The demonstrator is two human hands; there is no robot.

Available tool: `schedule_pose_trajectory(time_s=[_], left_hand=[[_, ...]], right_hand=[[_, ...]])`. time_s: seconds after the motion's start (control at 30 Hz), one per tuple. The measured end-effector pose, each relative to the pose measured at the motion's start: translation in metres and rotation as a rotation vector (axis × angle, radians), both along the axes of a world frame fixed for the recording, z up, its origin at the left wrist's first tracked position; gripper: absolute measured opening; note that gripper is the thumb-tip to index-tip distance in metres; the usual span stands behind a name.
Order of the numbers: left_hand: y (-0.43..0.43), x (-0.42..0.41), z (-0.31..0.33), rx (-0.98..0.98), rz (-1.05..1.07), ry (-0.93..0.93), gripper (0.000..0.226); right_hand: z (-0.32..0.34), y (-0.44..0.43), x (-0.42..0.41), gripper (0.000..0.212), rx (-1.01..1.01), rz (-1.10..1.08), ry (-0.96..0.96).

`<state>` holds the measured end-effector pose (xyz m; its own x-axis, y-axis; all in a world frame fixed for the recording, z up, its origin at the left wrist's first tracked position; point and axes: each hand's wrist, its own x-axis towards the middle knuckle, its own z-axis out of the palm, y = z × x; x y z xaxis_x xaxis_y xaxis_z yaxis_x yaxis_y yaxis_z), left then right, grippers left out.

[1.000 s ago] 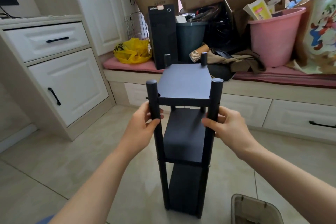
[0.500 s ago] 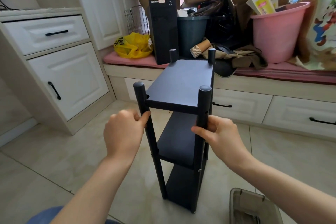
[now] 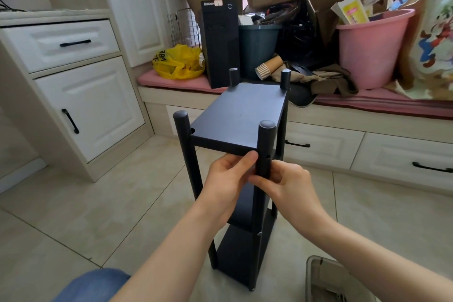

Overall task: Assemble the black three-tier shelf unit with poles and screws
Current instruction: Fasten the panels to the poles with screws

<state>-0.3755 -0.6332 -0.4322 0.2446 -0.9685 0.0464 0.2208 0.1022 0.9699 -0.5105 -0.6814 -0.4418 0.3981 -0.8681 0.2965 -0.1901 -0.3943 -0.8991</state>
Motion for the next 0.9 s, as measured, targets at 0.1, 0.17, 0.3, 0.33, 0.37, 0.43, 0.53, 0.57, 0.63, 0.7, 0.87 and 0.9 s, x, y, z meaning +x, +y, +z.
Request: schedule_pose_trajectory(time_s=[0.1,0.17,0.3,0.33,0.37,0.43,0.53,0.57,0.63,0.7,0.87,0.9], left_hand=[[-0.004,-0.007,-0.003,-0.023,0.072,-0.009,0.048],[-0.008,-0.009,-0.004,-0.046,0.106,0.013,0.046],[-0.012,-0.004,0.000,-0.088,0.057,0.046,0.052],[-0.011,-0.003,0.000,-0.086,0.045,0.037,0.053],[-0.010,-0.003,-0.002,-0.087,0.036,0.036,0.051],[-0.009,-0.004,-0.003,-0.088,0.020,0.056,0.042],[-0.011,-0.006,0.002,-0.098,-0.005,0.098,0.048],[-0.012,-0.008,0.006,-0.094,-0.006,0.110,0.053],[-0.014,-0.009,0.010,-0.082,0.020,0.136,0.052],[-0.014,-0.009,0.011,-0.088,0.031,0.157,0.043],[-0.012,-0.012,0.009,-0.092,0.034,0.140,0.032],[-0.012,-0.013,0.009,-0.093,0.041,0.140,0.031]], right_hand=[[-0.001,0.000,-0.002,0.014,-0.002,-0.001,0.006],[-0.002,0.001,-0.001,0.014,-0.023,-0.006,0.025],[-0.003,0.001,-0.001,0.010,-0.028,-0.023,0.031],[-0.002,0.001,-0.001,0.009,-0.024,-0.019,0.026],[-0.002,0.001,-0.001,0.008,-0.024,-0.020,0.024],[-0.001,0.001,-0.001,0.009,-0.029,-0.024,0.030],[-0.001,0.001,0.000,0.010,-0.036,-0.040,0.065],[-0.001,0.000,0.000,0.010,-0.037,-0.043,0.070],[-0.001,0.000,0.000,0.011,-0.046,-0.050,0.074],[-0.001,0.001,0.000,0.011,-0.057,-0.055,0.083],[-0.001,0.001,0.000,0.010,-0.065,-0.056,0.092],[-0.001,0.001,0.000,0.009,-0.067,-0.052,0.094]])
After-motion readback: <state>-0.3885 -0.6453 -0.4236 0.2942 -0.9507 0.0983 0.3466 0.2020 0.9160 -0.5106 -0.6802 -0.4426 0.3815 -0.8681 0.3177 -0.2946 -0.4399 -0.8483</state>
